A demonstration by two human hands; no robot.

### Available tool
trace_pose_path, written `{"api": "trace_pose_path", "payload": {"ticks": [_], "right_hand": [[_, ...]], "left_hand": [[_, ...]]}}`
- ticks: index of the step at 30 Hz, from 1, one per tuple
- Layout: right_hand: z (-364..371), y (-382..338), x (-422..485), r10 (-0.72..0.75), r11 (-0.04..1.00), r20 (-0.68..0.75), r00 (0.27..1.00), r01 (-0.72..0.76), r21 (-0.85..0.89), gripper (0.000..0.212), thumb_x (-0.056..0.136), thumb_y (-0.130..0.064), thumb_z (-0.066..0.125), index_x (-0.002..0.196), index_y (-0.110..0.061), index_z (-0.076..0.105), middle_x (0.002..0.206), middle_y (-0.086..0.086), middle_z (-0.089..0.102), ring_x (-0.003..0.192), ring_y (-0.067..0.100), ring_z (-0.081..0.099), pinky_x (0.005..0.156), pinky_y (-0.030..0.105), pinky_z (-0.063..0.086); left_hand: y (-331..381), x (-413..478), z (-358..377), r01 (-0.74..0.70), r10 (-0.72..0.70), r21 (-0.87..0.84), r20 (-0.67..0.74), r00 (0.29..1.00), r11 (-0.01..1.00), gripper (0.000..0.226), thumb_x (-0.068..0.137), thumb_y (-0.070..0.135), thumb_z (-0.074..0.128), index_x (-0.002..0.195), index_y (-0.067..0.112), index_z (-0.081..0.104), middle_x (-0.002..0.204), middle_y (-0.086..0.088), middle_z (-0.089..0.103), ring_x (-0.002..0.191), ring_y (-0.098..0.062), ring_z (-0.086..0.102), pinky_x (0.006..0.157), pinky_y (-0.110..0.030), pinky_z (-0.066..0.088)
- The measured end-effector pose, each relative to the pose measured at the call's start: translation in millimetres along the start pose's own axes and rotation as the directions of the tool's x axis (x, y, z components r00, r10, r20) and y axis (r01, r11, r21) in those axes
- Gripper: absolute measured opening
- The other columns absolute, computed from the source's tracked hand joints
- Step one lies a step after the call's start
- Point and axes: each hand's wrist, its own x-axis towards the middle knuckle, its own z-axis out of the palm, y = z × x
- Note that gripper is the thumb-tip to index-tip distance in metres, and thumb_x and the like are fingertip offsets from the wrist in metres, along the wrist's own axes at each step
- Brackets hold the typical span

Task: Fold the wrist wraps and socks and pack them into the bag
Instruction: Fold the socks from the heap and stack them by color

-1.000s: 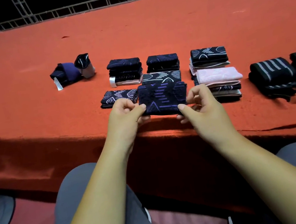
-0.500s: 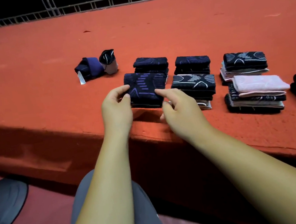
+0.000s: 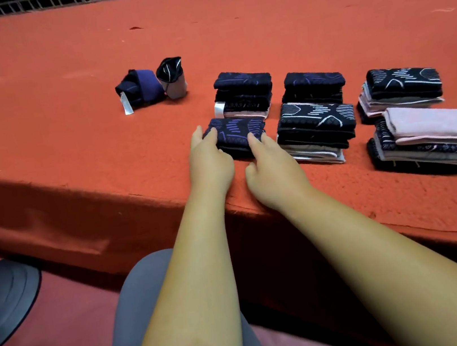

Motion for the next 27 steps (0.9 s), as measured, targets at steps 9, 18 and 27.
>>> {"api": "trace_pose_path", "payload": {"ticks": [9,18,27], "right_hand": [[-2,-2,-13,-0.072,0.994,-0.081,0.994,0.079,0.081,0.069,0.095,-0.013,0.054,0.162,-0.017,0.040,0.178,0.008,0.004,0.153,0.030,0.038,0.118,0.042,0.043],[-7,-9,-14,-0.288,0.952,-0.054,0.956,0.292,0.089,0.024,0.092,-0.019,0.049,0.110,-0.023,0.065,0.115,-0.004,0.057,0.105,0.021,0.062,0.091,0.048,0.053],[22,-57,40,-0.428,0.903,0.097,0.899,0.421,0.082,0.028,0.085,-0.024,0.045,0.098,-0.024,0.070,0.102,-0.003,0.064,0.098,0.024,0.064,0.088,0.045,0.054]], "left_hand": [[-1,-1,-10,0.102,-0.098,-0.186,0.032,0.995,0.977,0.077,0.082,-0.005,0.042,0.149,0.027,0.060,0.154,-0.006,0.053,0.141,-0.022,0.051,0.121,-0.033,0.037],[-18,22,-59,0.315,-0.286,-0.339,0.135,0.949,0.886,0.034,0.091,0.001,0.051,0.116,0.017,0.068,0.117,-0.008,0.073,0.108,-0.026,0.072,0.101,-0.044,0.059],[-73,99,-112,0.158,-0.165,0.124,0.049,0.985,0.980,0.032,0.091,0.006,0.053,0.105,0.022,0.076,0.115,-0.004,0.077,0.110,-0.026,0.071,0.101,-0.039,0.056]]}}
